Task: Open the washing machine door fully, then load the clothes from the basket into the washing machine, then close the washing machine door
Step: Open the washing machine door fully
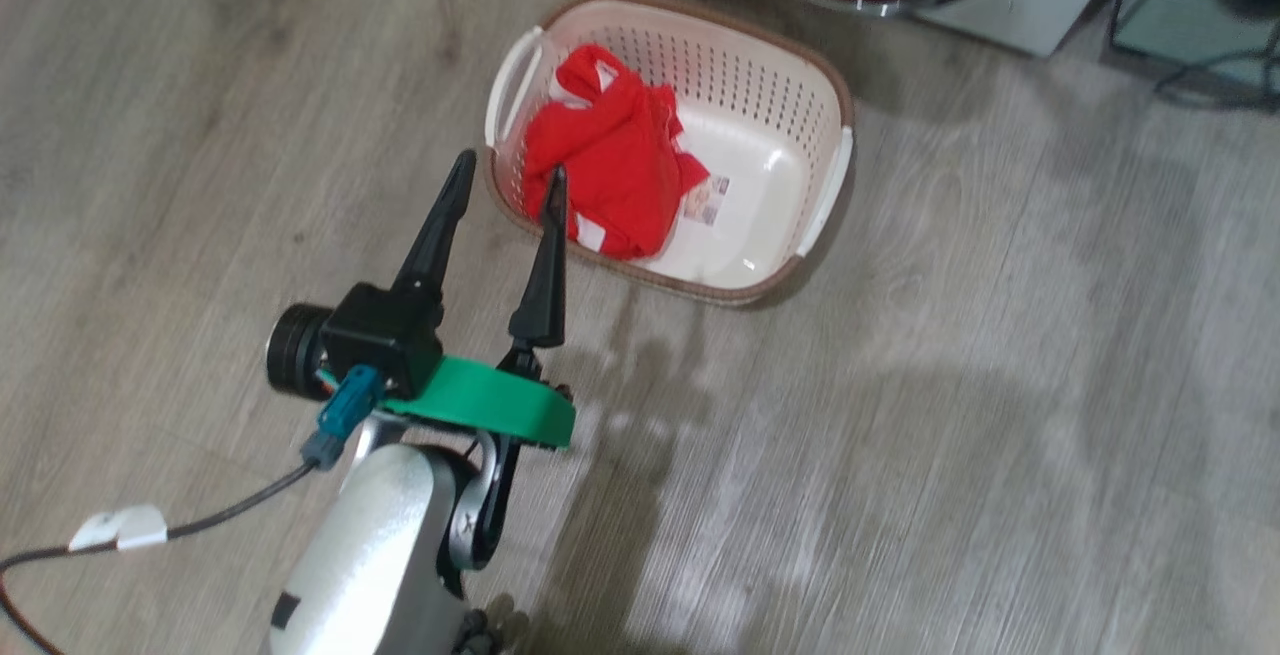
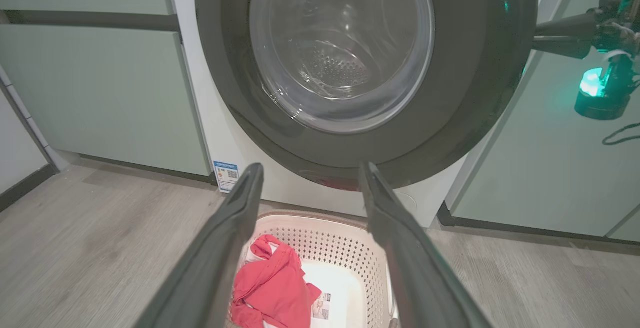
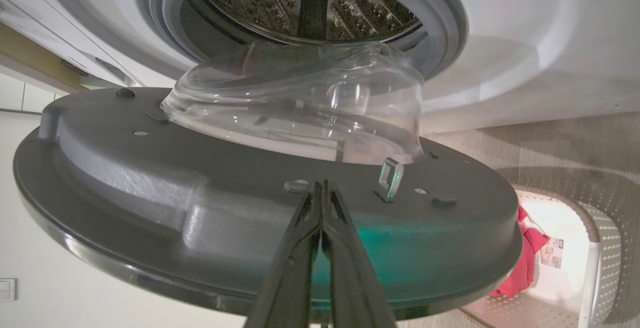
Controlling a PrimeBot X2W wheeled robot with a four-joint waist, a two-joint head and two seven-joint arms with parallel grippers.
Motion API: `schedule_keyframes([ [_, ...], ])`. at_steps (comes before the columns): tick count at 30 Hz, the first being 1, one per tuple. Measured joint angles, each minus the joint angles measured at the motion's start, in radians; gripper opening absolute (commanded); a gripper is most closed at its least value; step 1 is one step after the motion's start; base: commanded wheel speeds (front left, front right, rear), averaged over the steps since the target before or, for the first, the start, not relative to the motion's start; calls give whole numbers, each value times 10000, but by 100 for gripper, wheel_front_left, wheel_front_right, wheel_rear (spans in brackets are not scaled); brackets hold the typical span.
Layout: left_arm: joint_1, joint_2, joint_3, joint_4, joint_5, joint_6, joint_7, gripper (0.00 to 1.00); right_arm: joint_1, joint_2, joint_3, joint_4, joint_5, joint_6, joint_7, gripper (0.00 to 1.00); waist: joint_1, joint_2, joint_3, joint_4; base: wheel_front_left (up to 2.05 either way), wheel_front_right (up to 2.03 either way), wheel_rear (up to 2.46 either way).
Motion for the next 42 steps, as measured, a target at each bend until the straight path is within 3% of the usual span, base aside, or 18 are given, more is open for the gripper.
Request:
schedule_keyframes([
  [13,630,10,301,96,86,-167,0,100,1486,305,142,-203,222,0,244,0,0,0,-1136,406,0,0,0],
  [21,912,13,483,157,138,-249,0,100,2216,385,209,-194,276,0,-184,0,0,0,-1477,671,0,0,0],
  [42,1409,25,606,272,81,-337,0,100,3793,1210,581,-414,562,0,-42,0,0,0,-2319,1722,0,0,0],
])
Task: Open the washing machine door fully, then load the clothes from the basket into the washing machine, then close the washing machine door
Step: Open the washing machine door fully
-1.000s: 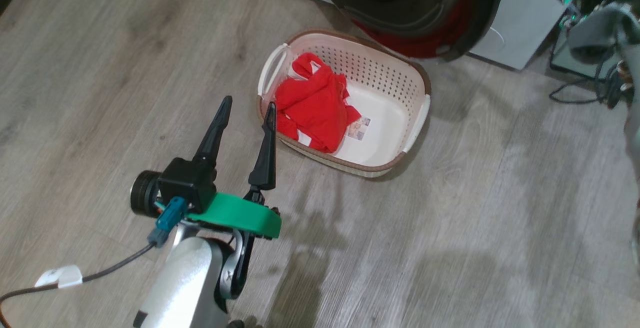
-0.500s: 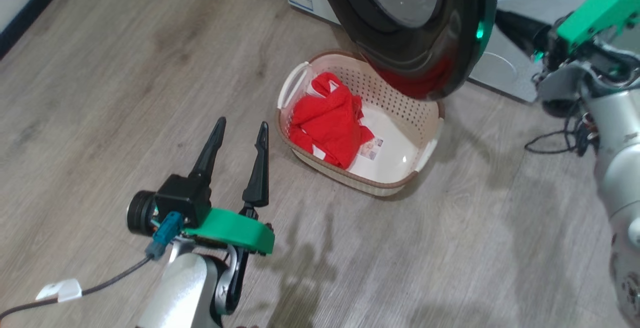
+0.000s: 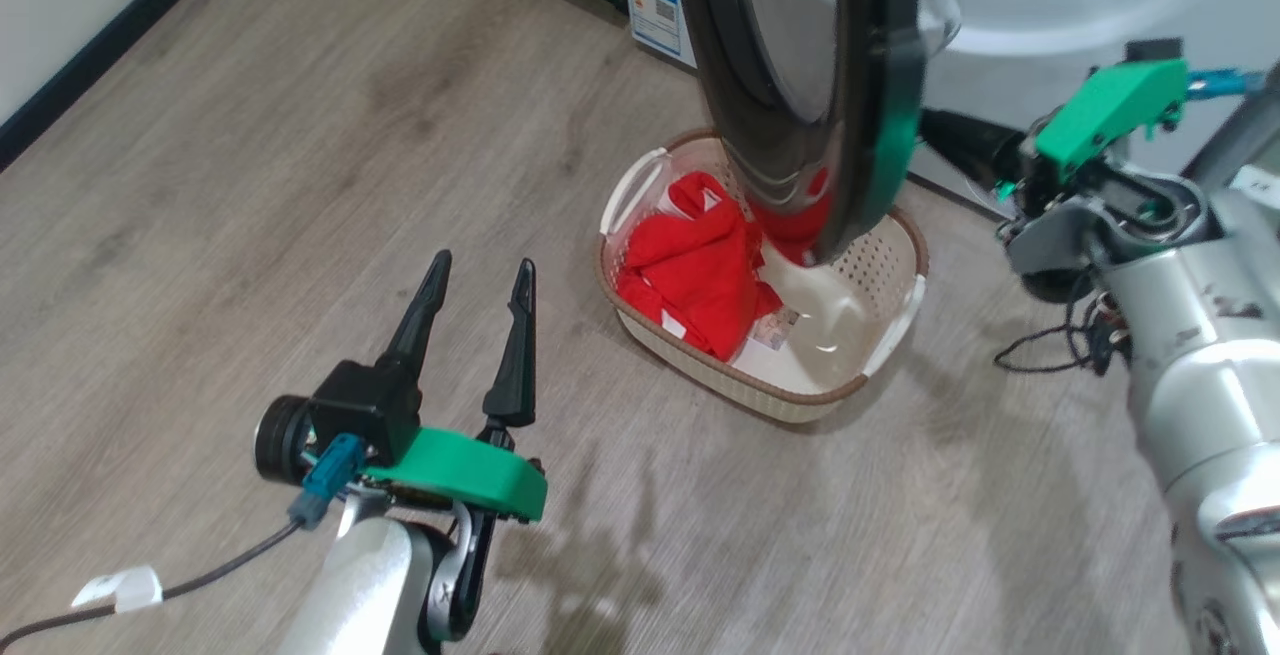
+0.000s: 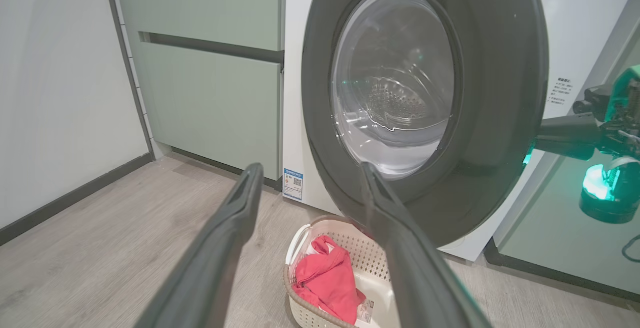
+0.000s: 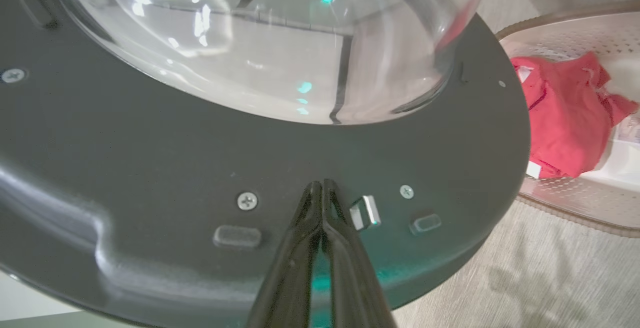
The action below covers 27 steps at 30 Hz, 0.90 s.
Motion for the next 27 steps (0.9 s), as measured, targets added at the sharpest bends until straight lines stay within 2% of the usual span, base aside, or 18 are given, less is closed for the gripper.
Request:
schedule_keyframes([
  [10,258,6,309,-35,4,12,0,100,234,660,575,-673,196,0,351,0,0,0,-168,153,0,0,0],
  [27,388,6,571,-314,4,186,0,100,423,819,1616,-836,662,0,391,0,0,0,-22,229,0,0,0],
])
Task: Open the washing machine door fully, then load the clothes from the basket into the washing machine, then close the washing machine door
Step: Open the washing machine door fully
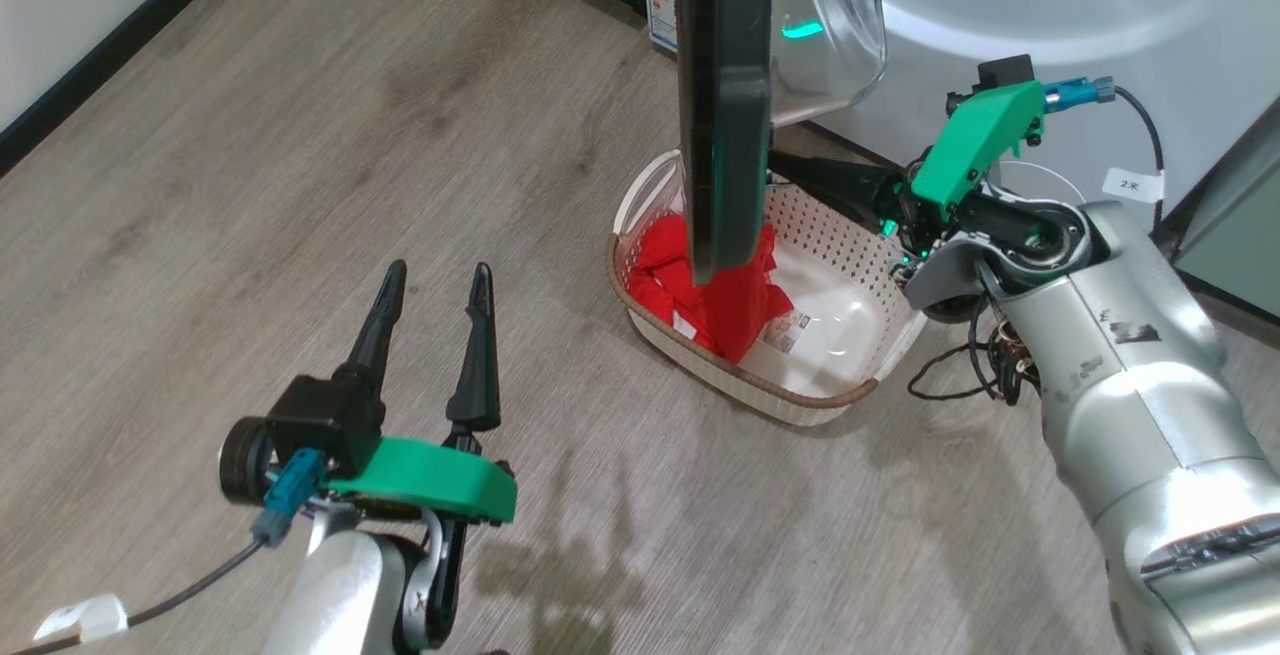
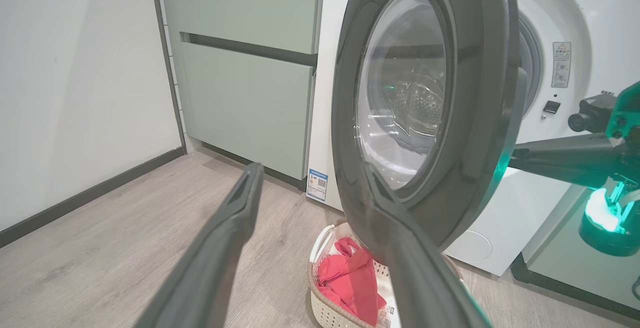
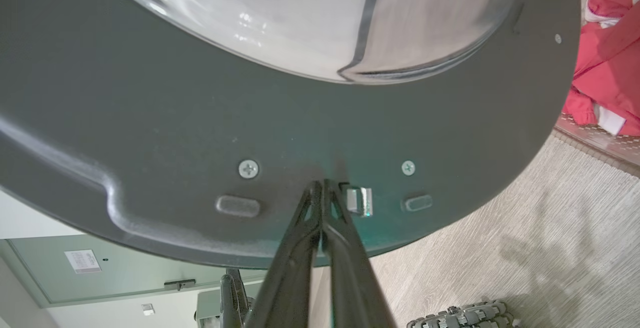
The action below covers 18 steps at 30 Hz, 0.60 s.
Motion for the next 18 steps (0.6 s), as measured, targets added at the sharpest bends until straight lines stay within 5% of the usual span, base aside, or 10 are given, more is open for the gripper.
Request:
schedule_keyframes([
  [10,127,2,13,253,-274,-21,0,100,192,-8,130,-290,265,0,-121,0,0,0,-336,-79,0,0,0],
  [18,188,15,35,669,-155,-249,0,100,2168,-859,1037,-2717,-941,0,-1779,0,0,0,-1110,-305,0,0,0],
])
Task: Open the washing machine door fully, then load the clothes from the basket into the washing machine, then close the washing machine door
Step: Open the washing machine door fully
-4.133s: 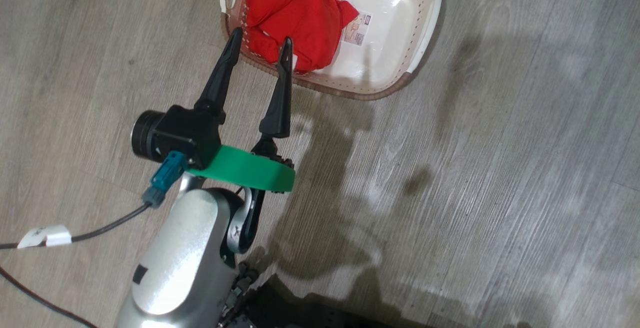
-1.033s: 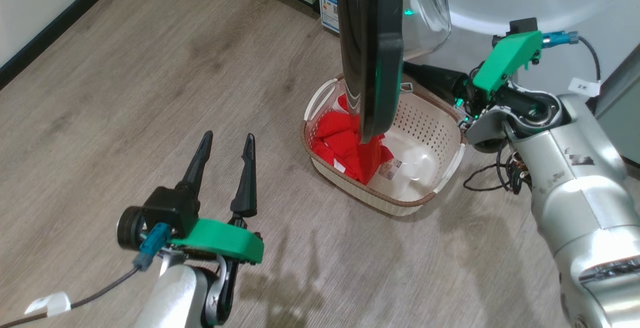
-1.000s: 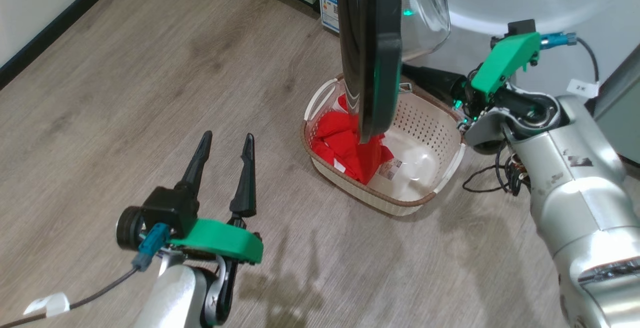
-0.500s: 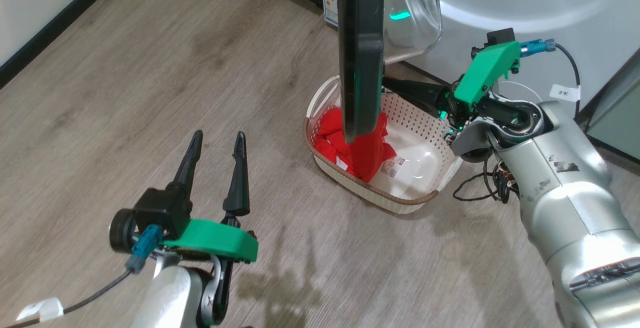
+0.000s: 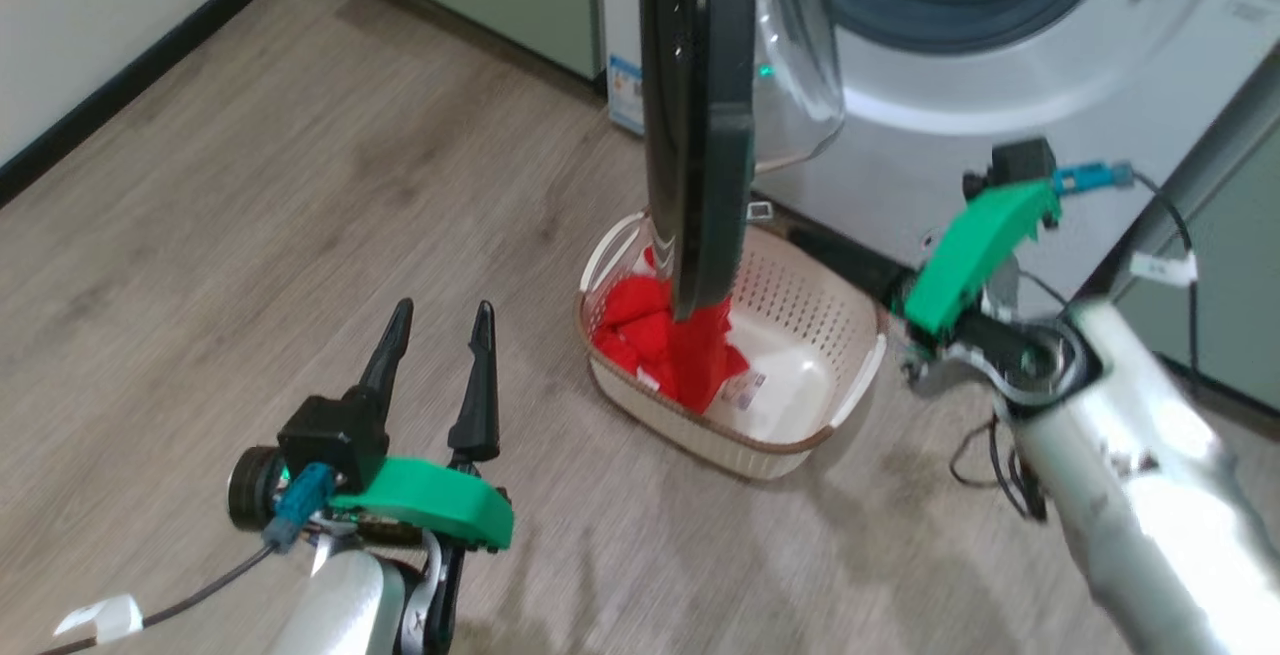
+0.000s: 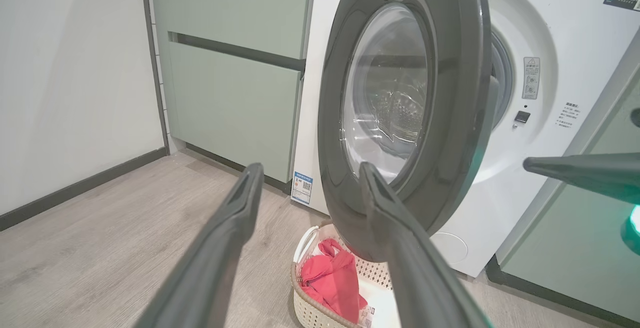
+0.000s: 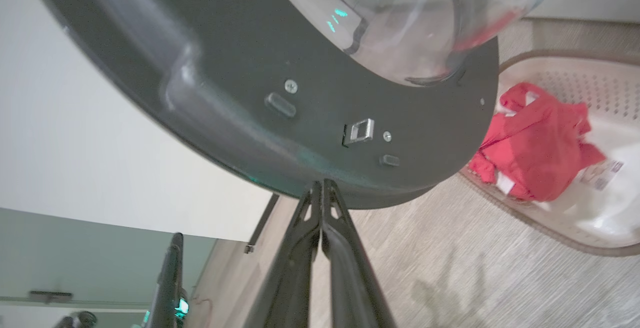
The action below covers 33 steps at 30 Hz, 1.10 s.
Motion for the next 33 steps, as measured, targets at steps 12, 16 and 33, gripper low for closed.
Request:
schedule_keyframes([
  [12,12,29,702,433,125,-474,0,100,1477,-2378,3014,-2805,-4535,4,-4934,0,0,0,-683,-1242,0,0,0],
  [16,10,25,959,466,127,-556,0,100,1499,-2426,2706,-2602,-5306,6,-6943,0,0,0,-728,-1728,0,0,0],
  [33,262,17,1350,721,142,-995,0,100,5884,832,-2211,-4489,-8786,6,-7701,0,0,0,-674,-2867,0,0,0],
])
